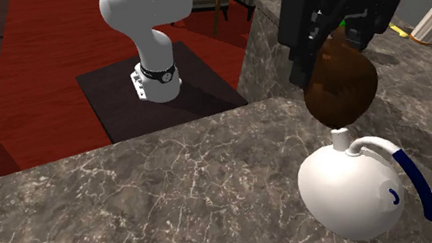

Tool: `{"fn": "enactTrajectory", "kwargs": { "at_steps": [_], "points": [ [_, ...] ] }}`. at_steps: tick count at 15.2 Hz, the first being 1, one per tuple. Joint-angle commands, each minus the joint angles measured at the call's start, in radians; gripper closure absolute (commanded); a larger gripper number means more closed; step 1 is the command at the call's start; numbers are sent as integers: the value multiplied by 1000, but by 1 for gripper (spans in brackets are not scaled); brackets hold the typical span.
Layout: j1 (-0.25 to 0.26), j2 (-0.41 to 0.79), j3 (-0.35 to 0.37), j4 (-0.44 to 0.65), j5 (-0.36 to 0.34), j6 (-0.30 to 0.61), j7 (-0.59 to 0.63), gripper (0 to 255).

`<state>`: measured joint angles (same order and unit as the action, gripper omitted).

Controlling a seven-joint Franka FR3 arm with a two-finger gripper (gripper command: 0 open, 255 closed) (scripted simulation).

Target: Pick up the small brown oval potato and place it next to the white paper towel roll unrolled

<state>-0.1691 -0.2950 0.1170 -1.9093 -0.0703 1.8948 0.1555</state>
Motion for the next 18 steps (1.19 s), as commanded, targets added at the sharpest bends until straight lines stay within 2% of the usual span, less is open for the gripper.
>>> {"fn": "enactTrajectory", "kwargs": {
  "at_steps": [1,9,18],
  "points": [
    [15,-54,24,-54,3,-4,37,255],
    [75,-221,129,-177,38,-56,182,255],
    [147,-345,271,-226,103,-138,358,255]
  ]
}}
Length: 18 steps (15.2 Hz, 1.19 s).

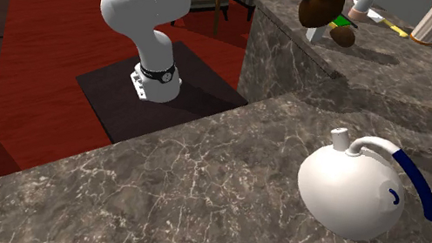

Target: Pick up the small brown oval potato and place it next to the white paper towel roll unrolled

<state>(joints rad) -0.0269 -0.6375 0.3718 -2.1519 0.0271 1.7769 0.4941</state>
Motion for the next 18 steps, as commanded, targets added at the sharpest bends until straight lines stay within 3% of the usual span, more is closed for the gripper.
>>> {"fn": "enactTrajectory", "kwargs": {
  "at_steps": [1,10,18],
  "points": [
    [13,-12,33,17,14,-30,41,255],
    [65,-47,203,71,86,-115,238,255],
    [69,-9,388,194,134,-185,428,255]
  ]
}}
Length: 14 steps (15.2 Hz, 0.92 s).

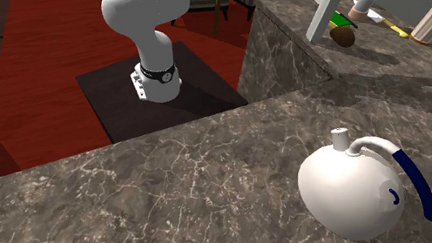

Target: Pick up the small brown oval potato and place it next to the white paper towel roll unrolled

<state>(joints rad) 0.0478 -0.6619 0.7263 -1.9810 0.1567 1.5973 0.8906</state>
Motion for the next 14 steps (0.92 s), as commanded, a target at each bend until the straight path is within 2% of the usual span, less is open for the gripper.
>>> {"fn": "enactTrajectory", "kwargs": {
  "at_steps": [1,5,9,12,14],
  "points": [
    [-10,24,60,43,8,-13,57,255],
    [-41,70,179,137,17,-46,160,255],
    [-104,131,330,250,11,-80,269,255],
    [-191,180,482,351,-2,-108,353,255],
    [-280,206,609,428,-9,-131,405,255]
  ]
}}
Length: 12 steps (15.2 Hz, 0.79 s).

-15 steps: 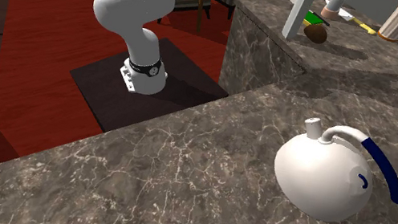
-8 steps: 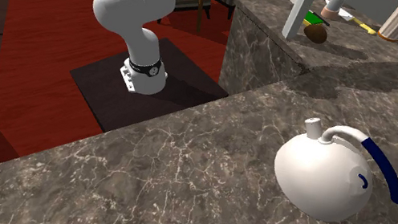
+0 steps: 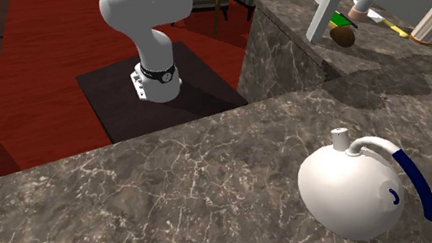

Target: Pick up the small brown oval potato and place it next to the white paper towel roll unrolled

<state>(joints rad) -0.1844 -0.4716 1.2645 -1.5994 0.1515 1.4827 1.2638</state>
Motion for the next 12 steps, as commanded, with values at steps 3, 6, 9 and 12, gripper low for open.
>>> {"fn": "enactTrajectory", "kwargs": {
  "at_steps": [3,6,9,12],
  "points": [
    [-233,4,275,180,22,-63,81,255],
    [-423,-70,430,346,95,-131,101,255],
    [-446,-97,453,356,120,-123,110,255],
    [-404,-93,436,288,114,-75,116,255]
  ]
}}
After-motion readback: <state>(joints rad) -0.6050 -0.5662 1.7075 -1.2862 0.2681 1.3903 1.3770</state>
